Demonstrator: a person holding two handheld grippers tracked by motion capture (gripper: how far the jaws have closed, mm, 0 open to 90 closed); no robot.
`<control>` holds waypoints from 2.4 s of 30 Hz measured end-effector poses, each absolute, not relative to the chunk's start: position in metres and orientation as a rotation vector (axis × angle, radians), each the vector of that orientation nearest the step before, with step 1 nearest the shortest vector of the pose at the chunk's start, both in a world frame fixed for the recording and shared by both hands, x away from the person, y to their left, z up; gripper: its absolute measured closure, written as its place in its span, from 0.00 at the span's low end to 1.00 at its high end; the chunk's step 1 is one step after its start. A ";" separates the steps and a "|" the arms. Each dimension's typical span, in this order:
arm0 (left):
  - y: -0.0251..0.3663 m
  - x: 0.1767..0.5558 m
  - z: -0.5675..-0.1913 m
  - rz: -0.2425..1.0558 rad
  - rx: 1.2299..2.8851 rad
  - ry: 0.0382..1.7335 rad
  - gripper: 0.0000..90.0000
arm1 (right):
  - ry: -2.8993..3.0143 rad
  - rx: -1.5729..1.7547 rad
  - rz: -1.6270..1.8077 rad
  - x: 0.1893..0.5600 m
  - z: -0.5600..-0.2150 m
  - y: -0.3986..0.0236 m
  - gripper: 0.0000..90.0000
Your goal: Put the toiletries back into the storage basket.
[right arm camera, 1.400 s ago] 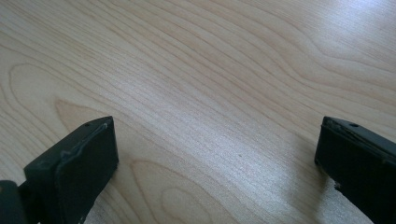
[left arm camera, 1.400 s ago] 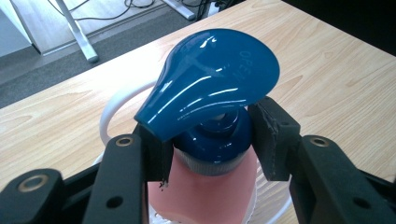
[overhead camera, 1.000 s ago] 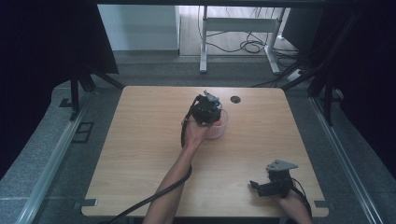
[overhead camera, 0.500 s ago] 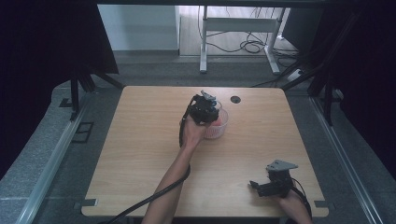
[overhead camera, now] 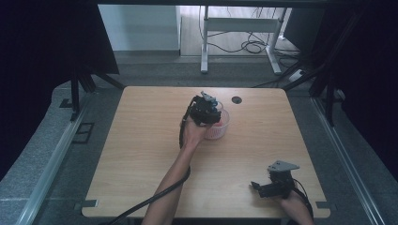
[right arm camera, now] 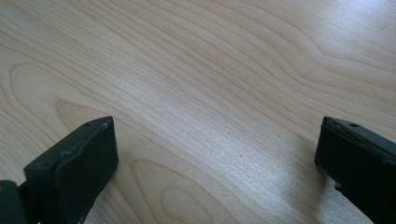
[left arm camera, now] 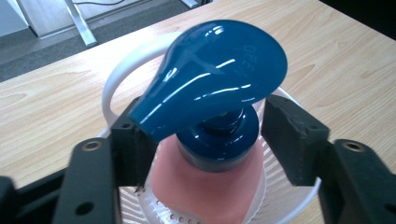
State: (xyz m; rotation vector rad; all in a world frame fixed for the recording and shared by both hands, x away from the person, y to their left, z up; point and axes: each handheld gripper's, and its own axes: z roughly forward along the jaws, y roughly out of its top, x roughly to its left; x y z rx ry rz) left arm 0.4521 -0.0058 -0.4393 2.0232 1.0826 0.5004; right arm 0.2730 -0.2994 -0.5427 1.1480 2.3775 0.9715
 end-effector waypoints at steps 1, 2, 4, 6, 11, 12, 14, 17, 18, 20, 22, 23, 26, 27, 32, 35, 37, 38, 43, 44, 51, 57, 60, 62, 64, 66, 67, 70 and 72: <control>-0.006 0.452 -0.439 0.500 2.023 1.083 0.36 | 2.378 1.148 0.972 0.273 -0.543 -0.299 0.00; -0.005 0.452 -0.439 0.496 2.021 1.084 0.36 | 2.378 1.148 0.971 0.273 -0.543 -0.299 0.00; -0.004 0.452 -0.438 0.486 2.010 1.087 0.31 | 2.378 1.147 0.971 0.273 -0.543 -0.299 0.00; -0.003 0.452 -0.437 0.478 2.000 1.088 0.28 | 2.377 1.147 0.971 0.273 -0.543 -0.299 0.00; -0.002 0.450 -0.434 0.470 1.985 1.081 0.21 | 2.377 1.147 0.971 0.273 -0.543 -0.299 0.00; -0.002 0.450 -0.434 0.470 1.985 1.081 0.20 | 2.377 1.147 0.971 0.273 -0.543 -0.299 0.00; -0.001 0.449 -0.431 0.461 1.982 1.077 0.17 | 2.377 1.147 0.971 0.273 -0.543 -0.299 0.00; 0.001 0.447 -0.428 0.457 1.976 1.071 0.15 | 2.378 1.147 0.972 0.273 -0.543 -0.299 0.00; 0.001 0.447 -0.428 0.457 1.976 1.071 0.15 | 2.378 1.147 0.972 0.273 -0.543 -0.299 0.00; 0.002 0.445 -0.425 0.450 1.983 1.056 0.14 | 2.377 1.147 0.972 0.273 -0.543 -0.299 0.00; 0.003 0.444 -0.425 0.448 1.984 1.050 0.14 | 2.377 1.147 0.971 0.273 -0.543 -0.299 0.00; 0.004 0.443 -0.423 0.445 1.984 1.042 0.14 | 2.377 1.146 0.972 0.273 -0.543 -0.299 0.00; 0.005 0.441 -0.421 0.446 1.984 1.034 0.14 | 2.377 1.146 0.971 0.273 -0.543 -0.299 0.00; 0.005 0.441 -0.421 0.446 1.984 1.034 0.14 | 2.377 1.146 0.971 0.273 -0.543 -0.299 0.00; 0.008 0.438 -0.418 0.451 1.986 1.029 0.13 | 2.377 1.146 0.972 0.273 -0.543 -0.299 0.00; 0.010 0.436 -0.418 0.451 1.984 1.030 0.13 | 2.377 1.146 0.971 0.273 -0.543 -0.299 0.00; 0.011 0.434 -0.418 0.453 1.985 1.026 0.13 | 2.377 1.146 0.971 0.273 -0.543 -0.299 0.00; 0.011 0.434 -0.418 0.453 1.985 1.026 0.13 | 2.377 1.146 0.971 0.273 -0.543 -0.299 0.00; 0.014 0.432 -0.418 0.452 1.987 1.024 0.13 | 2.377 1.147 0.972 0.273 -0.543 -0.299 0.00; 0.015 0.431 -0.418 0.460 1.990 1.024 0.13 | 2.378 1.146 0.971 0.273 -0.543 -0.299 0.00; 0.015 0.428 -0.419 0.478 2.002 1.010 0.13 | 2.378 1.146 0.972 0.273 -0.543 -0.299 0.00; 0.015 0.422 -0.416 0.495 2.018 0.990 0.13 | 2.378 1.146 0.971 0.273 -0.543 -0.299 0.00; 0.016 0.419 -0.415 0.503 2.025 0.980 0.13 | 2.378 1.146 0.972 0.273 -0.543 -0.299 0.00; 0.017 0.417 -0.415 0.509 2.031 0.974 0.13 | 2.378 1.147 0.973 0.273 -0.543 -0.299 0.00; 0.019 0.414 -0.414 0.523 2.036 0.968 0.13 | 2.378 1.146 0.972 0.273 -0.543 -0.299 0.00; 0.019 0.414 -0.414 0.523 2.037 0.968 0.13 | 2.378 1.146 0.972 0.273 -0.543 -0.299 0.00; 0.020 0.413 -0.413 0.525 2.039 0.967 0.13 | 2.378 1.146 0.972 0.273 -0.543 -0.299 0.00; 0.023 0.410 -0.411 0.523 2.036 0.962 0.13 | 2.378 1.147 0.973 0.273 -0.543 -0.299 0.00; 0.024 0.408 -0.410 0.520 2.033 0.959 0.13 | 2.378 1.147 0.973 0.273 -0.543 -0.299 0.00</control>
